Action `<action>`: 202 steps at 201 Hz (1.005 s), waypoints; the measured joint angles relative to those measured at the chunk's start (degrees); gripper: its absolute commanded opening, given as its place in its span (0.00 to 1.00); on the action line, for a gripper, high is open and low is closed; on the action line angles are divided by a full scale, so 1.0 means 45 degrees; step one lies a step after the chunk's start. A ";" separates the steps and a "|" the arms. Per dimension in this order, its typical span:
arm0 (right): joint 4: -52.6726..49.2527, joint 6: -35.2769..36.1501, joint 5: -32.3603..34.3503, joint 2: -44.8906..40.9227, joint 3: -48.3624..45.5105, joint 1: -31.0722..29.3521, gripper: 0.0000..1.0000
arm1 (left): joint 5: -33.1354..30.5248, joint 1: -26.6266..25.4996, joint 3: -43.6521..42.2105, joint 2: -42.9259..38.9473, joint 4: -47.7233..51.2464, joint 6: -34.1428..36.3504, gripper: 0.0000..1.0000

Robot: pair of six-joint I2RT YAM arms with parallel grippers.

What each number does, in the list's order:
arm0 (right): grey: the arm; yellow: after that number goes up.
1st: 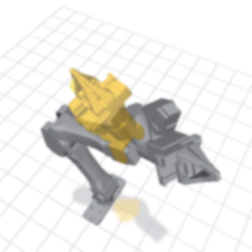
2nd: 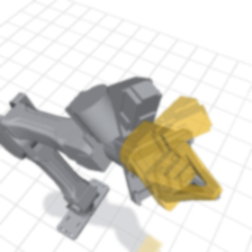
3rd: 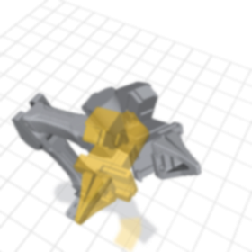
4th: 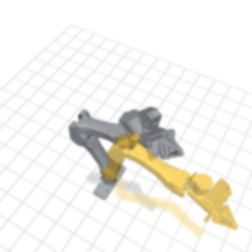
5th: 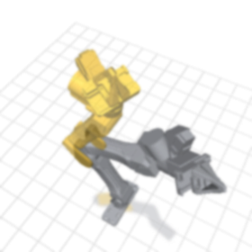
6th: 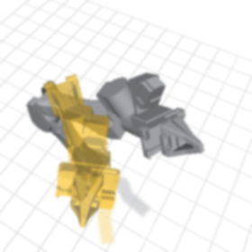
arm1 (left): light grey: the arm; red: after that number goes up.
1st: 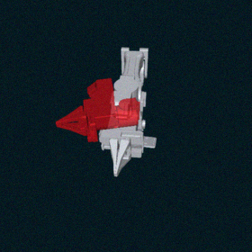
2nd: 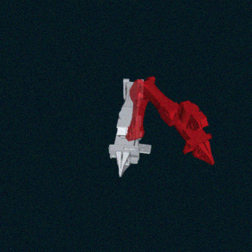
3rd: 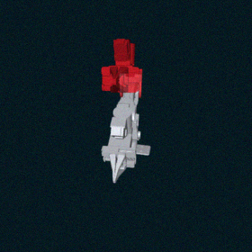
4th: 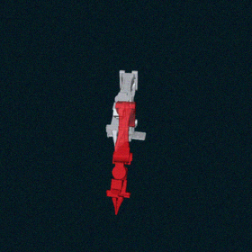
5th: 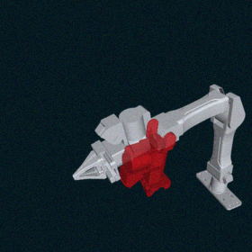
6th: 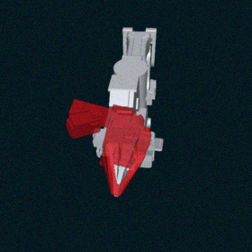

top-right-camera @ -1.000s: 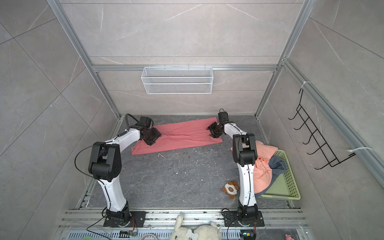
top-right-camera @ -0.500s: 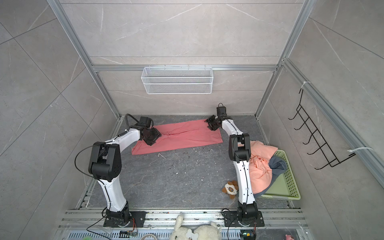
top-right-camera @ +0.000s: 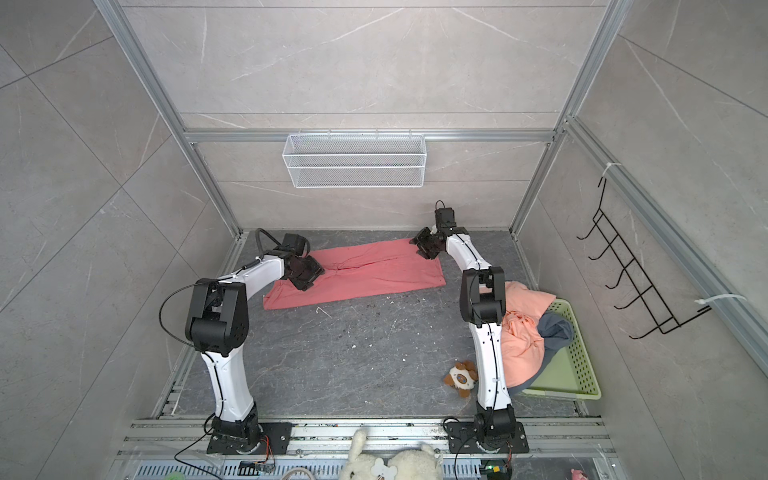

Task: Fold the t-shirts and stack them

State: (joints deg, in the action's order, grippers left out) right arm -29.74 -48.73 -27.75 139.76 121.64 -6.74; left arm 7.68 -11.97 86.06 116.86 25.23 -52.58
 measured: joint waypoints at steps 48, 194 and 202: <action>0.0986 0.0316 -0.0044 -0.2778 -0.4571 0.0000 0.51 | -0.0257 0.0000 0.0743 0.0665 0.0170 -0.0019 0.52; 0.1870 0.1462 0.0238 -0.2142 -0.2807 0.0000 0.51 | -0.1360 0.0049 -0.2181 -0.1564 0.0602 -0.0471 0.61; 0.1928 0.1457 0.0262 -0.1855 -0.2424 -0.0010 0.51 | -0.1360 0.0092 -0.2356 -0.1676 0.0520 -0.0549 0.61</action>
State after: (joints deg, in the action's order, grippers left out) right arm -21.06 -42.17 -26.57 131.41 110.74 -6.79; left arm 1.56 -11.55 75.46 109.32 27.57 -55.05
